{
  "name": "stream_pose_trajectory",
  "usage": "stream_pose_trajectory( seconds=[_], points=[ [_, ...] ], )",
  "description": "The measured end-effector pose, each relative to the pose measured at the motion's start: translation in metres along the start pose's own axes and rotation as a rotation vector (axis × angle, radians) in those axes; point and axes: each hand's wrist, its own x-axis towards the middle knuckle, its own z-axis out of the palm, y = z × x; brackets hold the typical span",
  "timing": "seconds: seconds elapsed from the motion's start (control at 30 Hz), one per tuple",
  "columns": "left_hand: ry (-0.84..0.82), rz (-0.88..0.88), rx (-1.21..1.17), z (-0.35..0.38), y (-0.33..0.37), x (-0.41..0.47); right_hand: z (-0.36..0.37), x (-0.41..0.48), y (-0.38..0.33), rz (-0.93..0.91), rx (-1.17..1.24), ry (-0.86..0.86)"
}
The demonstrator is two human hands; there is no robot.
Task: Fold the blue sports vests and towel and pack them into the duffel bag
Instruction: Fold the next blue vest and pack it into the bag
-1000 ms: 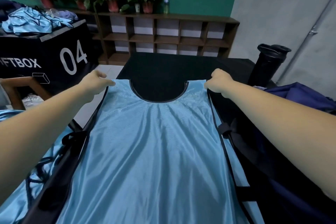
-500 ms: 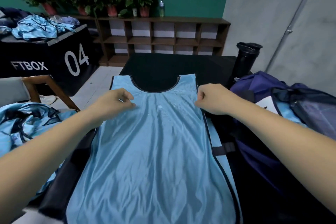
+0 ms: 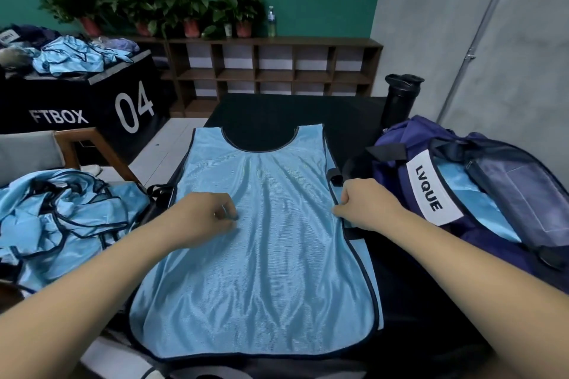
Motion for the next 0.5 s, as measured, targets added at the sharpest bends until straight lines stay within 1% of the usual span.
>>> stream_pose_trajectory(
  seconds=[0.13,0.23,0.33,0.43,0.5],
  points=[
    [-0.026,-0.02,0.006,-0.002,-0.013,-0.001,0.007,0.006,0.0,-0.013,0.074,-0.034],
    [-0.024,-0.01,-0.015,-0.002,-0.02,-0.002,0.0,0.005,0.002,-0.002,0.046,0.033],
    [-0.024,0.014,-0.022,-0.002,-0.022,-0.004,-0.009,0.001,0.004,0.018,-0.103,0.083],
    [-0.031,0.032,-0.013,-0.001,-0.022,-0.004,-0.007,-0.001,0.003,0.01,-0.257,0.028],
    [-0.04,0.031,-0.029,-0.001,-0.021,-0.004,-0.005,-0.001,0.001,-0.008,-0.308,0.034]
  ],
)
